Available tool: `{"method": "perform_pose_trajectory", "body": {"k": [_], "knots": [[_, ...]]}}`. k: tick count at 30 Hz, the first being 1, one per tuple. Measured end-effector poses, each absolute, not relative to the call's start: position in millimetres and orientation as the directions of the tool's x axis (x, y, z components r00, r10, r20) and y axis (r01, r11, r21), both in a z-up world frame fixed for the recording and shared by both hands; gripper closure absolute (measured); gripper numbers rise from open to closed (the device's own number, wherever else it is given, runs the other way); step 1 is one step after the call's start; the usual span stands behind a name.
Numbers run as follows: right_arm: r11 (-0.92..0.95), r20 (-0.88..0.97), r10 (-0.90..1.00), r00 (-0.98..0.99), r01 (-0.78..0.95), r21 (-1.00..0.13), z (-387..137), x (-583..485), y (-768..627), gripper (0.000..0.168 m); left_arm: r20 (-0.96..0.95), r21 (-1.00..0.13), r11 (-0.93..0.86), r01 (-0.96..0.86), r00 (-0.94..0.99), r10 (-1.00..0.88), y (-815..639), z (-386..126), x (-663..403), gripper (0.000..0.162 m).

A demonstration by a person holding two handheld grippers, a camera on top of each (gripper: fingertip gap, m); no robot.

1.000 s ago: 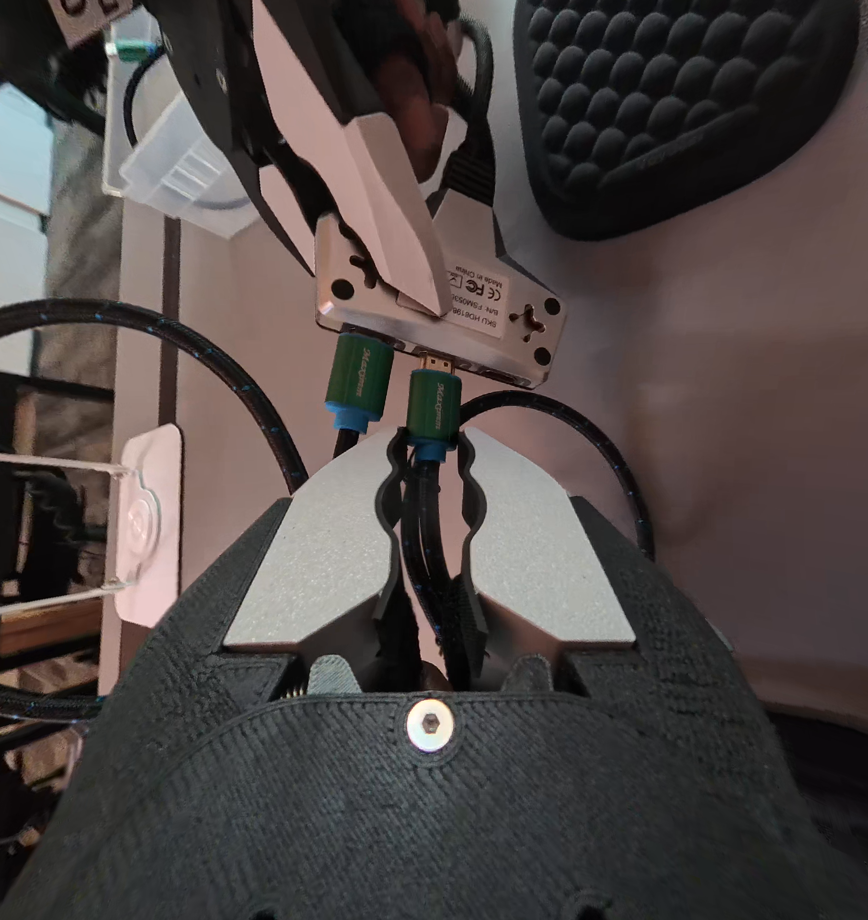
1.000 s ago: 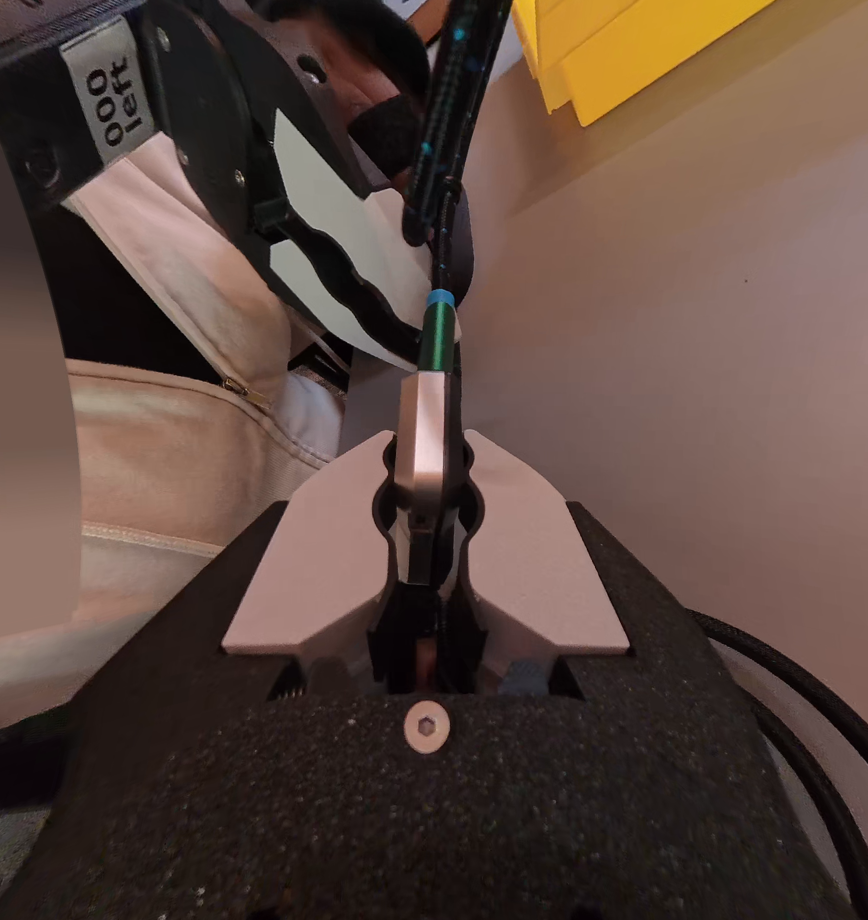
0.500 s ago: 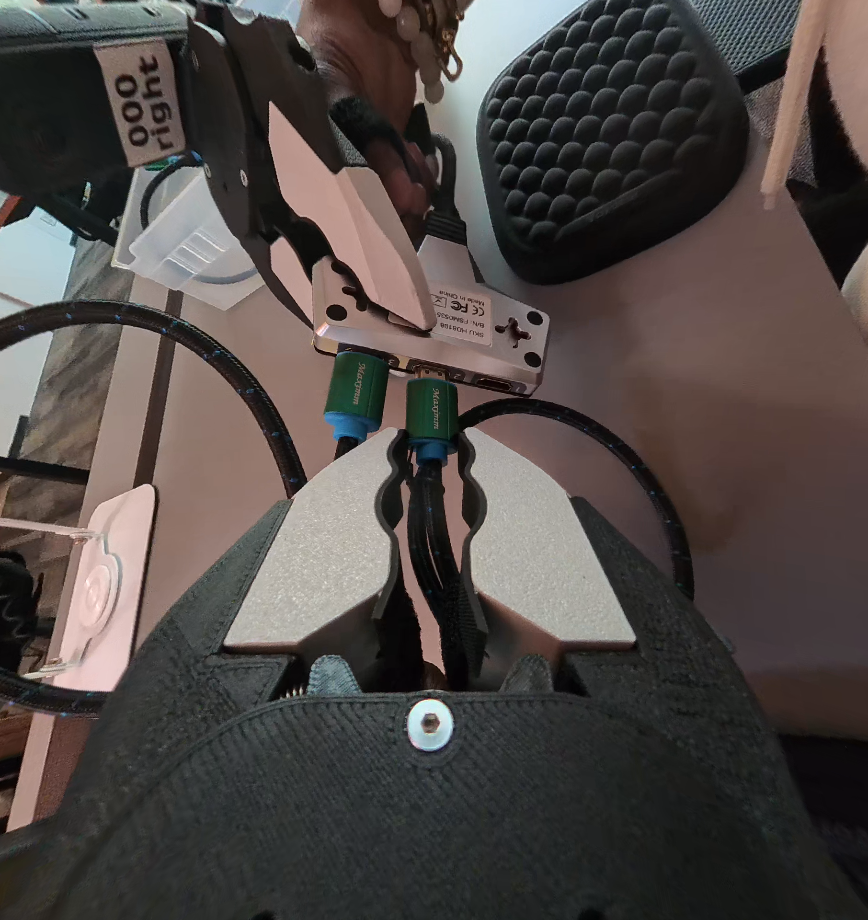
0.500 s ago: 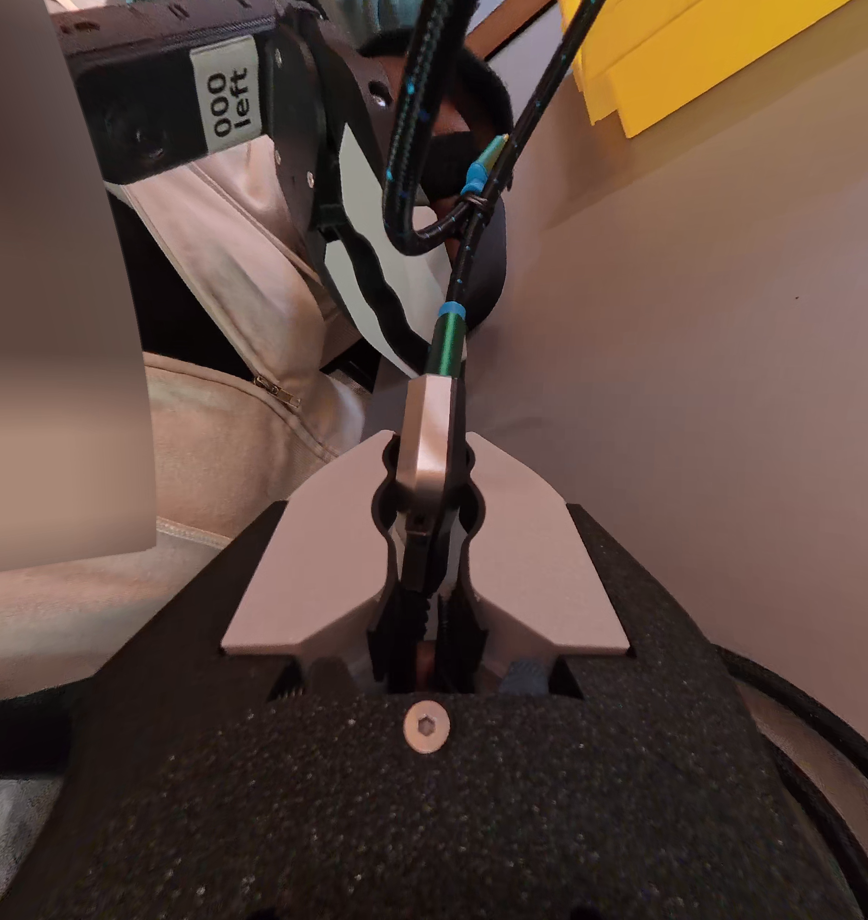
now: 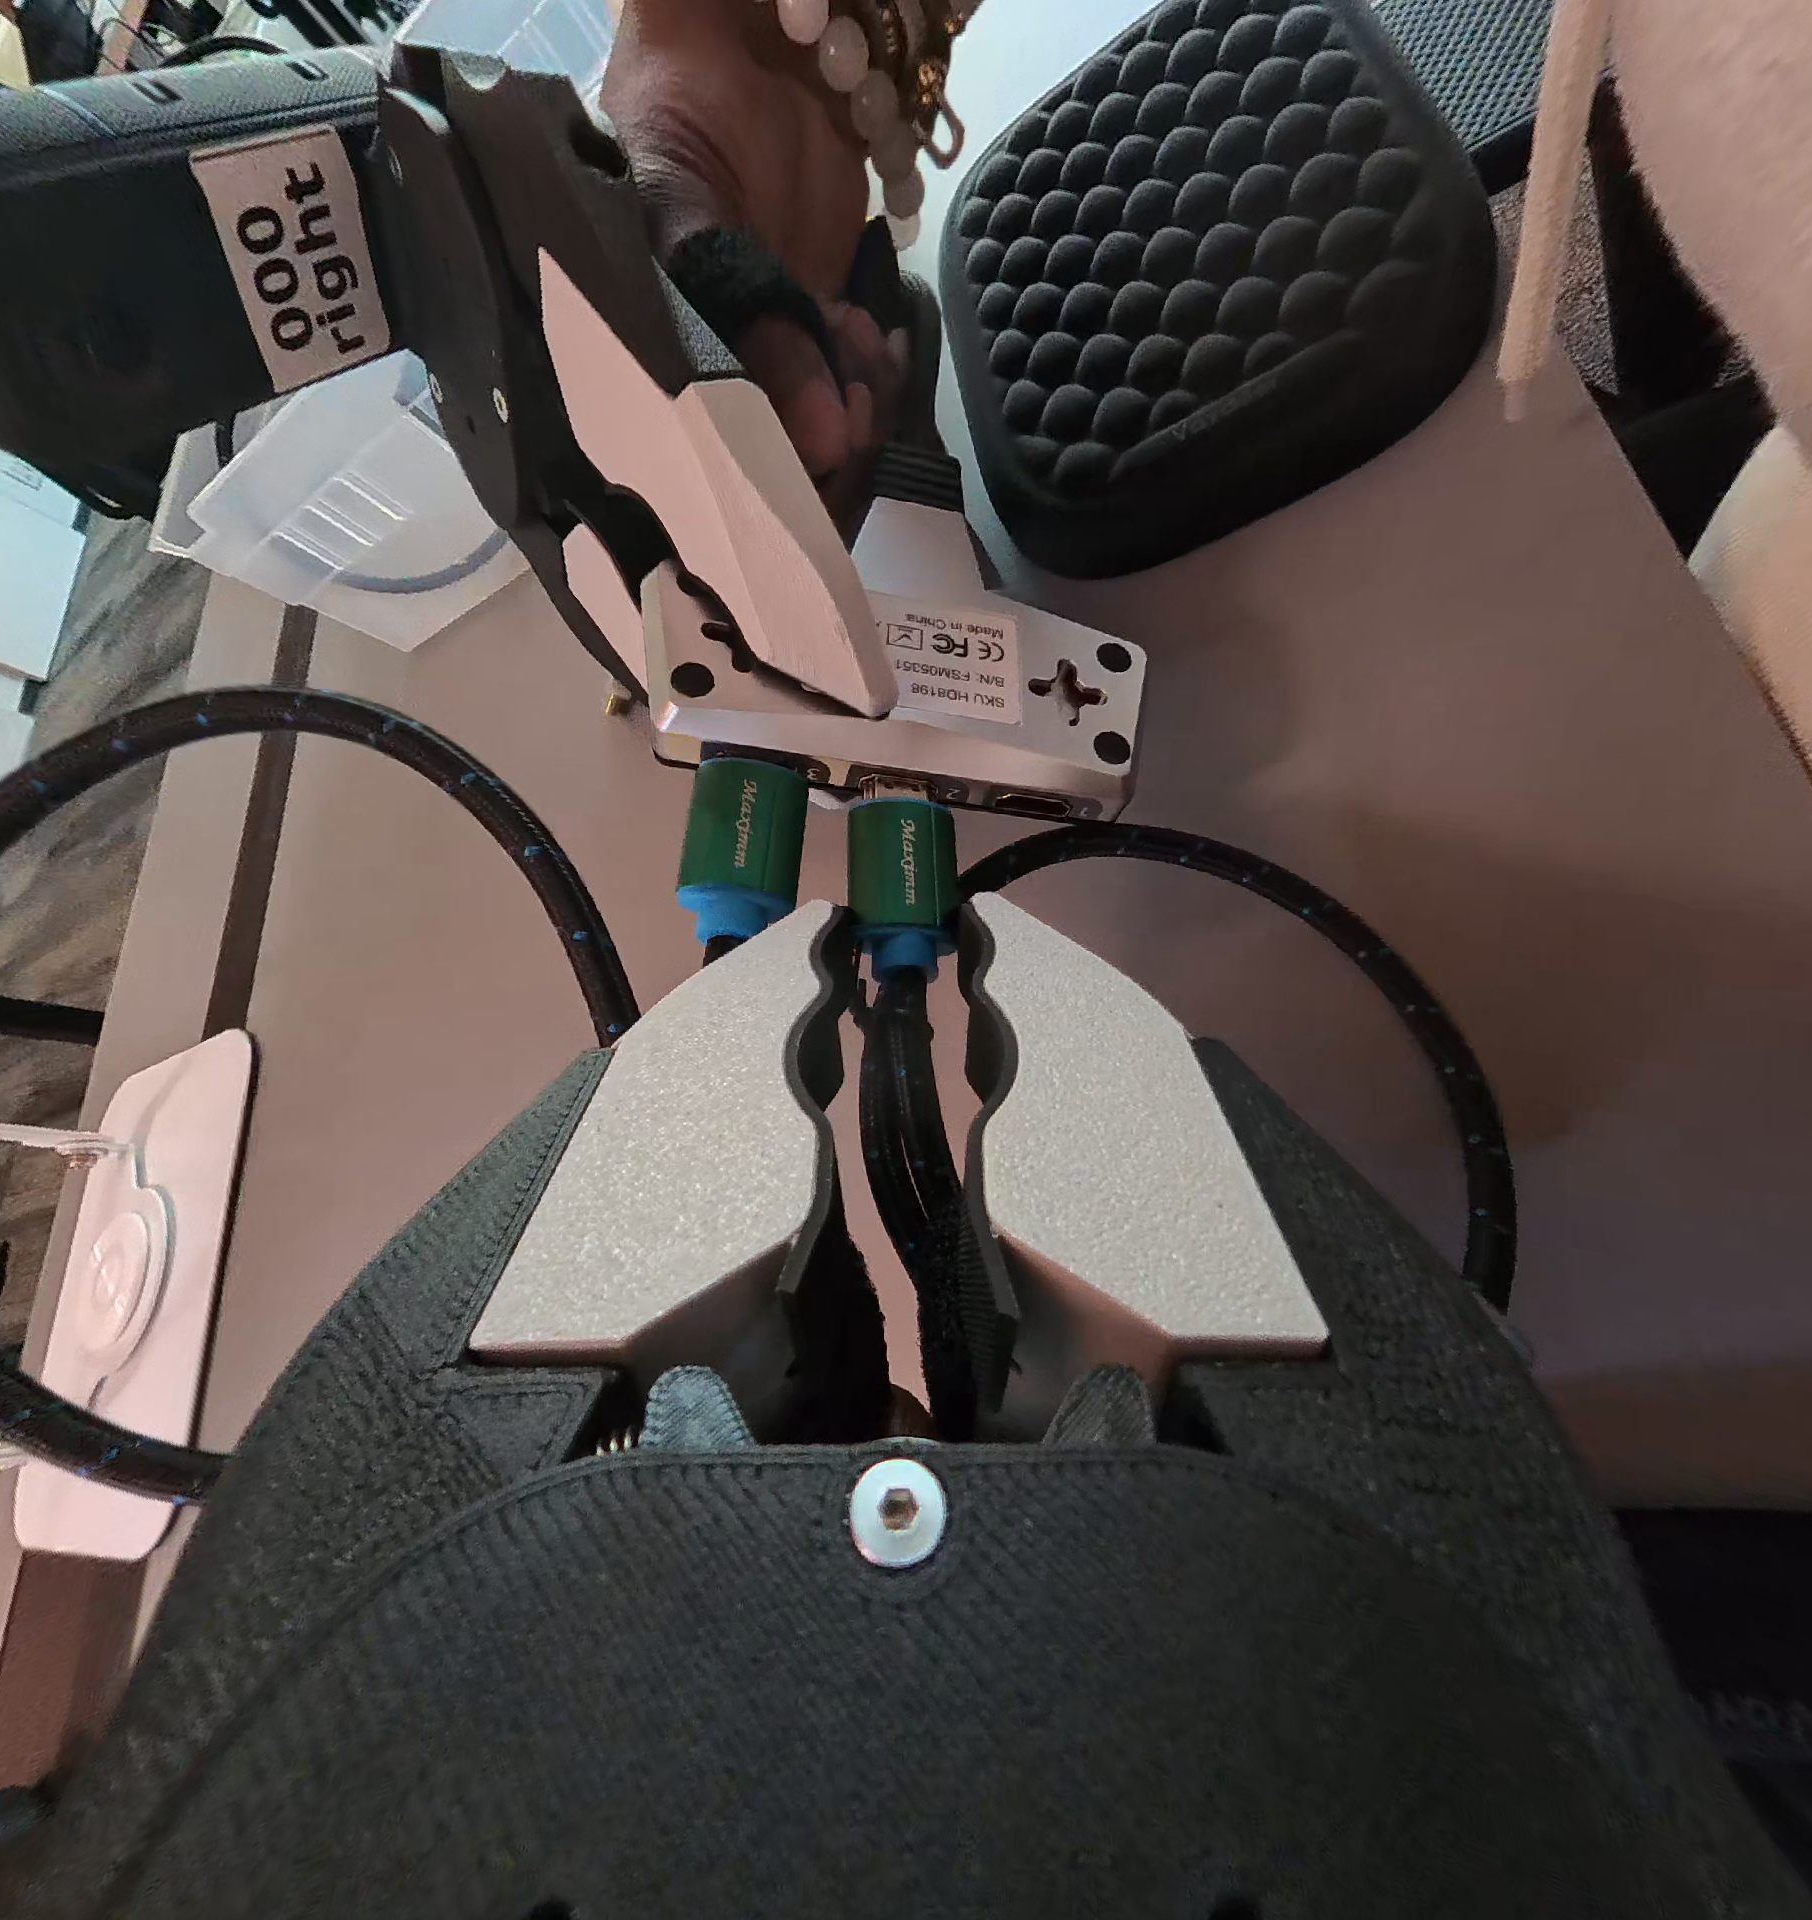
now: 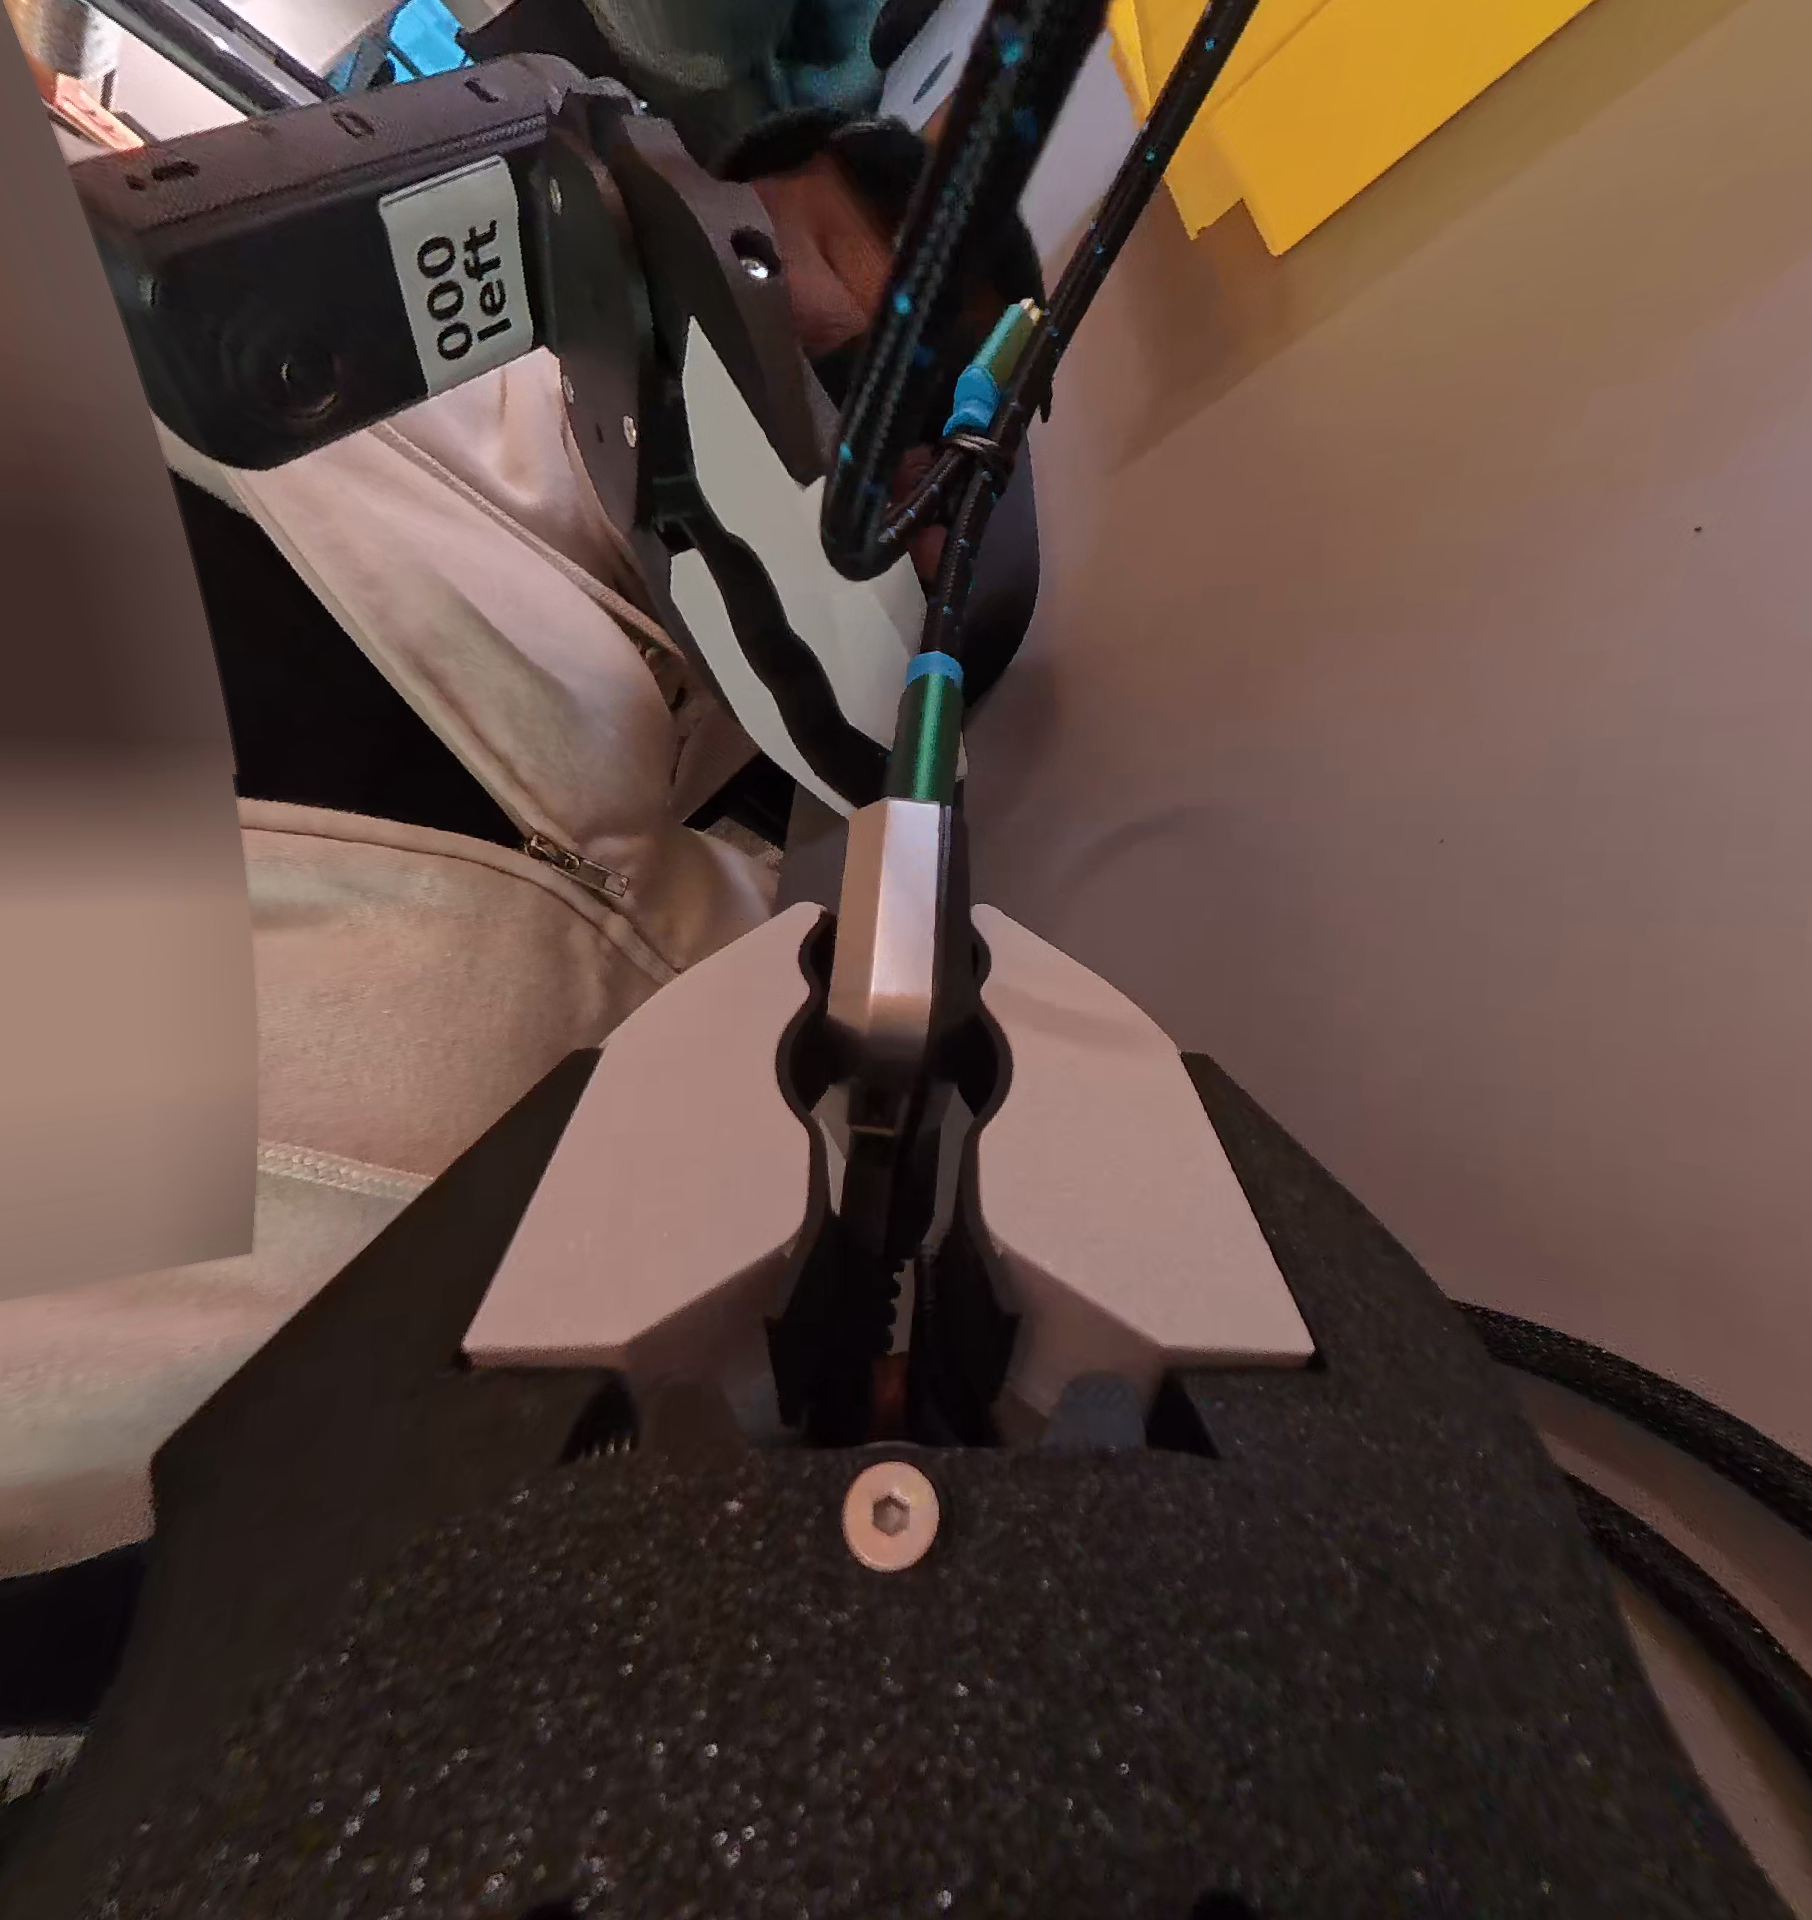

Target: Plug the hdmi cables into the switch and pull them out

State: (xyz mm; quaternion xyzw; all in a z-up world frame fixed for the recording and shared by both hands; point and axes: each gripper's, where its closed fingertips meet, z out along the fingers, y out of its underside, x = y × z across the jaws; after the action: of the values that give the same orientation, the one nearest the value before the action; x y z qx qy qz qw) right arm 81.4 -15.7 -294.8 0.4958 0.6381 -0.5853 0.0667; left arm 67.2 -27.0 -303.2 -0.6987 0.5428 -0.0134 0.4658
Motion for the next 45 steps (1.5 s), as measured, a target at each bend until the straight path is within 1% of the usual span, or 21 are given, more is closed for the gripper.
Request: {"method": "perform_pose_trajectory", "body": {"k": [1,3,5,7,9,10,11,12,13,14,16,18,20,22,23,25,29,34,40,43,45], "knots": [[-0.179,-0.666,0.560,-0.493,0.713,-0.678,-295.4,81.0,-15.6,0.149,-0.491,-0.655,0.021,-0.756,0.404,-0.772,-26.6,-303.9,66.9,0.144],[-0.189,-0.670,0.575,-0.471,0.720,-0.668,-296.7,79.1,-15.1,0.149,-0.500,-0.623,0.012,-0.782,0.386,-0.775,-25.5,-306.2,65.6,0.143],[-0.168,-0.683,0.543,-0.489,0.733,-0.659,-296.0,78.4,-28.4,0.150,-0.484,-0.636,0.040,-0.770,0.359,-0.798,-28.2,-306.1,77.6,0.144],[-0.172,-0.675,0.582,-0.455,0.742,-0.648,-300.7,76.3,-24.0,0.149,-0.524,-0.587,0.044,-0.808,0.337,-0.782,-26.6,-312.2,77.4,0.142],[-0.207,-0.657,0.601,-0.456,0.705,-0.679,-295.5,69.7,-17.1,0.149,-0.507,-0.601,-0.012,-0.799,0.393,-0.768,-19.2,-307.6,67.7,0.142],[-0.220,-0.673,0.580,-0.459,0.707,-0.672,-293.0,68.8,-14.8,0.148,-0.500,-0.608,-0.023,-0.793,0.405,-0.765,-16.4,-304.3,65.1,0.142],[-0.216,-0.692,0.552,-0.464,0.722,-0.657,-290.7,70.3,-12.6,0.147,-0.521,-0.604,0.010,-0.797,0.386,-0.761,-15.1,-301.6,64.8,0.142],[-0.209,-0.689,0.565,-0.454,0.728,-0.652,-289.9,69.9,-5.0,0.136,-0.538,-0.584,0.027,-0.811,0.362,-0.761,-14.9,-303.3,62.6,0.142],[-0.185,-0.647,0.621,-0.442,0.720,-0.669,-291.7,70.3,6.1,0.125,-0.534,-0.561,0.007,-0.828,0.356,-0.767,-15.3,-308.4,57.7,0.141],[-0.126,-0.591,0.673,-0.445,0.718,-0.684,-295.5,76.4,14.0,0.118,-0.526,-0.550,-0.018,-0.835,0.363,-0.769,-16.4,-312.7,52.5,0.141],[-0.021,-0.554,0.694,-0.460,0.755,-0.655,-304.7,98.3,15.3,0.114,-0.512,-0.569,-0.044,-0.821,0.396,-0.762,-20.1,-315.9,45.0,0.141],[-0.031,-0.567,0.686,-0.457,0.760,-0.650,-310.7,103.7,9.9,0.118,-0.516,-0.579,-0.036,-0.814,0.400,-0.757,-24.1,-317.1,43.3,0.141],[-0.023,-0.579,0.679,-0.451,0.775,-0.631,-323.5,101.1,3.1,0.125,-0.548,-0.559,0.004,-0.829,0.367,-0.752,-25.1,-317.0,47.3,0.141],[0.028,-0.591,0.640,-0.491,0.783,-0.621,-331.0,99.8,-10.4,0.140,-0.563,-0.540,0.032,-0.841,0.333,-0.757,-25.4,-316.9,53.3,0.141],[0.054,-0.586,0.634,-0.505,0.785,-0.617,-334.2,98.9,-14.1,0.142,-0.569,-0.520,0.044,-0.853,0.307,-0.763,-26.7,-317.9,54.8,0.142],[0.044,-0.593,0.622,-0.511,0.779,-0.625,-332.8,95.0,-15.6,0.146,-0.589,-0.480,0.050,-0.876,0.280,-0.758,-28.3,-319.1,51.8,0.142],[0.045,-0.624,0.610,-0.489,0.807,-0.590,-338.8,93.5,-19.0,0.148,-0.575,-0.451,0.037,-0.892,0.258,-0.776,-30.5,-325.7,50.4,0.143],[0.048,-0.661,0.570,-0.489,0.822,-0.567,-340.3,93.8,-21.0,0.148,-0.560,-0.452,0.058,-0.890,0.233,-0.795,-32.4,-329.4,52.0,0.144],[0.013,-0.723,0.515,-0.459,0.848,-0.529,-343.1,92.6,-25.2,0.147,-0.536,-0.364,0.103,-0.926,0.118,-0.836,-34.0,-338.9,50.3,0.144],[-0.017,-0.747,0.494,-0.444,0.855,-0.519,-341.5,94.0,-21.2,0.147,-0.539,-0.405,0.110,-0.908,0.140,-0.831,-32.6,-335.3,51.2,0.142],[-0.103,-0.749,0.501,-0.434,0.829,-0.549,-330.9,86.1,-10.5,0.147,-0.588,-0.439,0.061,-0.896,0.235,-0.774,-20.7,-322.6,43.7,0.141]]}}
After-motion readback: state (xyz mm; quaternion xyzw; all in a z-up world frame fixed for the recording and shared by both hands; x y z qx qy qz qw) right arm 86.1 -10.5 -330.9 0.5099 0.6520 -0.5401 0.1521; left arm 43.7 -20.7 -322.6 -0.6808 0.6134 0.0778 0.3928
